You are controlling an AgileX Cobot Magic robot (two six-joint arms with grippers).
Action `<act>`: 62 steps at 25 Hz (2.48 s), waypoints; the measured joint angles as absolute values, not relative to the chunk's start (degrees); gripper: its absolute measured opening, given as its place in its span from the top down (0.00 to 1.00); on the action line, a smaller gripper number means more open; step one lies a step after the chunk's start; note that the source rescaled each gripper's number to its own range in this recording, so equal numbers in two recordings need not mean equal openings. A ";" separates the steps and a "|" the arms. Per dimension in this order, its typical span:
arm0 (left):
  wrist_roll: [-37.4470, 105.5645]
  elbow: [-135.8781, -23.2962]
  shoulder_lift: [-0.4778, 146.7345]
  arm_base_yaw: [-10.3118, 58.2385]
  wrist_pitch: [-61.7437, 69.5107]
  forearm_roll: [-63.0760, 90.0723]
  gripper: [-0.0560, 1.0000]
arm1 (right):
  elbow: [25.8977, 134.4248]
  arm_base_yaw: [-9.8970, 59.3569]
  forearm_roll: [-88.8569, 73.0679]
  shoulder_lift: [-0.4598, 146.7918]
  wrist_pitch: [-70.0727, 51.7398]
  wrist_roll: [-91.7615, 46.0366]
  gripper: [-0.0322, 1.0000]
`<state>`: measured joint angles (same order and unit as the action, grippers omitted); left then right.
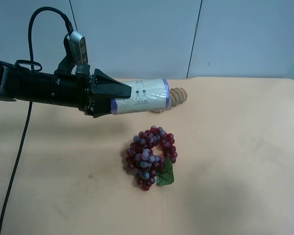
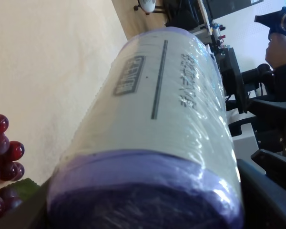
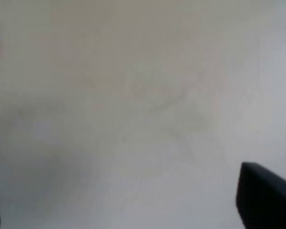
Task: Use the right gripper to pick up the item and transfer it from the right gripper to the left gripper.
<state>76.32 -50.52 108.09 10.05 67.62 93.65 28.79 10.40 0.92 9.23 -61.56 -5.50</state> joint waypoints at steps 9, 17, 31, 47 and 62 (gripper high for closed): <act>76.32 -50.52 108.09 10.05 67.62 93.65 0.94 | 28.79 10.40 -0.74 9.23 -61.56 -1.77 0.00; 76.32 -50.52 108.09 10.05 67.62 93.65 0.94 | 28.79 11.34 -3.62 8.75 -61.56 -1.70 0.00; 76.32 -50.52 108.09 10.05 67.62 93.65 0.94 | 28.79 -2.61 -2.33 -0.14 -61.53 -1.28 0.00; 71.22 -54.39 108.01 10.05 67.62 87.18 0.94 | 28.79 -2.90 -2.19 -0.14 -61.53 -1.28 0.00; 35.06 -72.97 99.76 10.05 57.97 37.40 0.94 | 28.79 -2.90 -2.19 -0.14 -61.53 -1.28 0.00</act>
